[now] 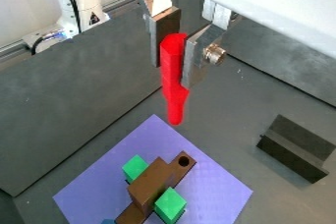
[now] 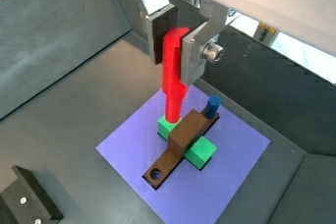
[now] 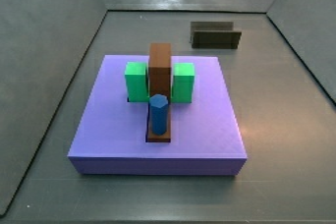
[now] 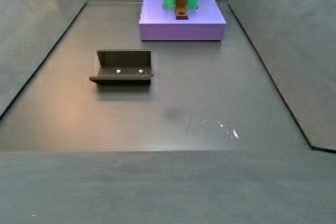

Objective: Pick up the red object. Move up. Place the red object on the fixture. Regrasp the red object. Move to above the board. Insert the red object.
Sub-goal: Insert the red object.

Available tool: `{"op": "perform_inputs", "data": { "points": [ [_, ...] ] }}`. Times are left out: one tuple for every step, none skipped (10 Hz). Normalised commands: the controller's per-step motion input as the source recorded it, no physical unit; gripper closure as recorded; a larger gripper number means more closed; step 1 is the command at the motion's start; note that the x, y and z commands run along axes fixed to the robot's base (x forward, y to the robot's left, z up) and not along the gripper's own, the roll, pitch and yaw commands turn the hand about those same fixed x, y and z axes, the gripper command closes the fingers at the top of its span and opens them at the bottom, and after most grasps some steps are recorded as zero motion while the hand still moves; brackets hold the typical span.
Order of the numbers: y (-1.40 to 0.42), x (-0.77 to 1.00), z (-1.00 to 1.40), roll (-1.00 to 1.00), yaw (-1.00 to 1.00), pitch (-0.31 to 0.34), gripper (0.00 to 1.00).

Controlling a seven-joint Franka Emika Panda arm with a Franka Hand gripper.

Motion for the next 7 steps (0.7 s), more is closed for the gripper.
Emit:
{"op": "perform_inputs", "data": {
  "points": [
    [0.26,0.11,-0.23,-0.27,-0.29,0.000,1.00],
    [0.31,0.10,-0.32,-0.38,-0.42,-0.031,1.00],
    [0.31,0.17,-0.19,-0.45,-0.36,-0.054,1.00],
    [0.31,0.08,-0.27,-0.41,-0.39,-0.027,1.00],
    [0.37,0.13,-0.40,-0.34,-0.38,-0.034,1.00],
    [0.00,0.01,-0.89,-0.10,-0.14,-0.094,1.00],
    [-0.01,0.00,-1.00,0.00,-0.10,-0.114,1.00]
  ]
}}
